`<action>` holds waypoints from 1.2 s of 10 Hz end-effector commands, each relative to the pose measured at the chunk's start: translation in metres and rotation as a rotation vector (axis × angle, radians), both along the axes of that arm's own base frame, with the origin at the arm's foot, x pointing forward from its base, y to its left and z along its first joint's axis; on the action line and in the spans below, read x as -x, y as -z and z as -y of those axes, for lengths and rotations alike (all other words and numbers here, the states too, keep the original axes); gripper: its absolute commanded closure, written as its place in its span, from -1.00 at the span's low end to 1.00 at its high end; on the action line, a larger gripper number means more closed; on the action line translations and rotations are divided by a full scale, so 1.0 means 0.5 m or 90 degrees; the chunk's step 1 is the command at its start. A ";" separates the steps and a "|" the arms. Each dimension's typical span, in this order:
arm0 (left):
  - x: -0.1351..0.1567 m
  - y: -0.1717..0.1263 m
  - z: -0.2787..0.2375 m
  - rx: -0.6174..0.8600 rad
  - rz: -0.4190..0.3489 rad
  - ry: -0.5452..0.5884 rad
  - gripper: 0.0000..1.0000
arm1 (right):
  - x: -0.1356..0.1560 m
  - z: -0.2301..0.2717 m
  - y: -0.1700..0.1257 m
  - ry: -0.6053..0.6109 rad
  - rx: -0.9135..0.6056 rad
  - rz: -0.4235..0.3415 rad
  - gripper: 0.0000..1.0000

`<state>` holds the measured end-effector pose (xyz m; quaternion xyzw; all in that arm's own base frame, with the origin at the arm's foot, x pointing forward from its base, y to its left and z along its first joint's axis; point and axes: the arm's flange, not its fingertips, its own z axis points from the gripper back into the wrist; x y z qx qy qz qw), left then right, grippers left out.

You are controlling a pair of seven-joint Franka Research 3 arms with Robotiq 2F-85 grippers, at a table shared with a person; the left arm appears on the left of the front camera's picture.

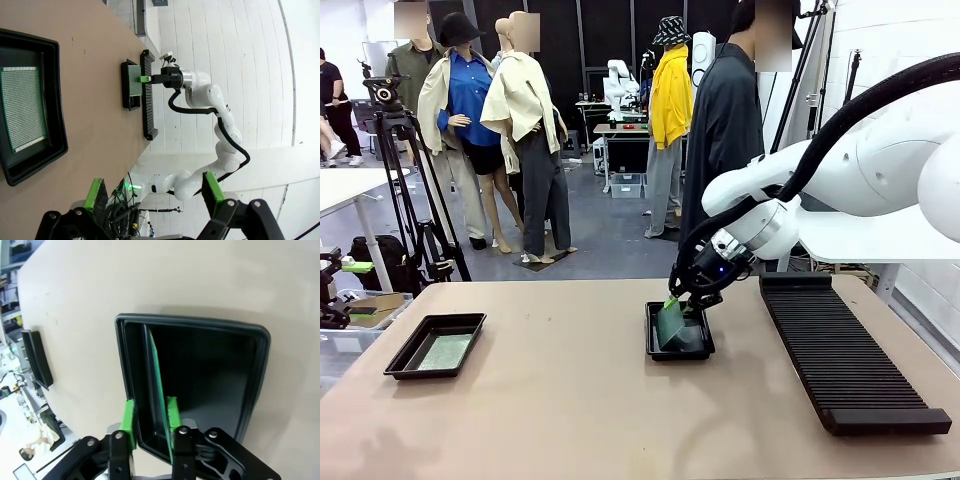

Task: Inspect and transfer BCBs to ESD trays.
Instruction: Pick up the Blank PCB from the PCB Rack and place it in the right ESD tray.

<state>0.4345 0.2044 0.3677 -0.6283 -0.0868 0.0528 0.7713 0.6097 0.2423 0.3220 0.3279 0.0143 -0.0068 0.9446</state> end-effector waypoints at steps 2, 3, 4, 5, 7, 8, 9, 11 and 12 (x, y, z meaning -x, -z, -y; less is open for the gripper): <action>0.003 -0.004 0.000 -0.001 0.002 0.000 -1.00 | 0.023 -0.007 -0.050 0.027 0.070 -0.054 -1.00; 0.003 -0.004 0.000 -0.001 0.002 0.000 -1.00 | 0.031 -0.009 -0.064 0.034 0.093 -0.070 -1.00; 0.003 -0.004 0.000 -0.001 0.002 0.000 -1.00 | 0.036 -0.012 -0.073 0.036 0.113 -0.081 -1.00; 0.003 -0.004 0.000 -0.001 0.002 0.000 -1.00 | 0.039 -0.015 -0.080 0.038 0.128 -0.086 -1.00; 0.003 -0.004 0.000 -0.001 0.002 0.000 -1.00 | 0.042 -0.021 -0.088 0.039 0.165 -0.105 -1.00; 0.003 -0.004 0.000 -0.001 0.002 0.000 -1.00 | 0.043 -0.021 -0.089 0.038 0.169 -0.104 -1.00; 0.003 -0.004 0.000 -0.001 0.002 0.000 -1.00 | 0.046 -0.018 -0.089 0.023 0.155 -0.112 -1.00; 0.003 -0.004 0.000 -0.001 0.002 0.000 -1.00 | 0.048 -0.015 -0.080 0.031 0.143 -0.096 -1.00; 0.003 -0.004 0.000 -0.001 0.002 0.000 -1.00 | 0.048 -0.015 -0.080 0.031 0.143 -0.096 -1.00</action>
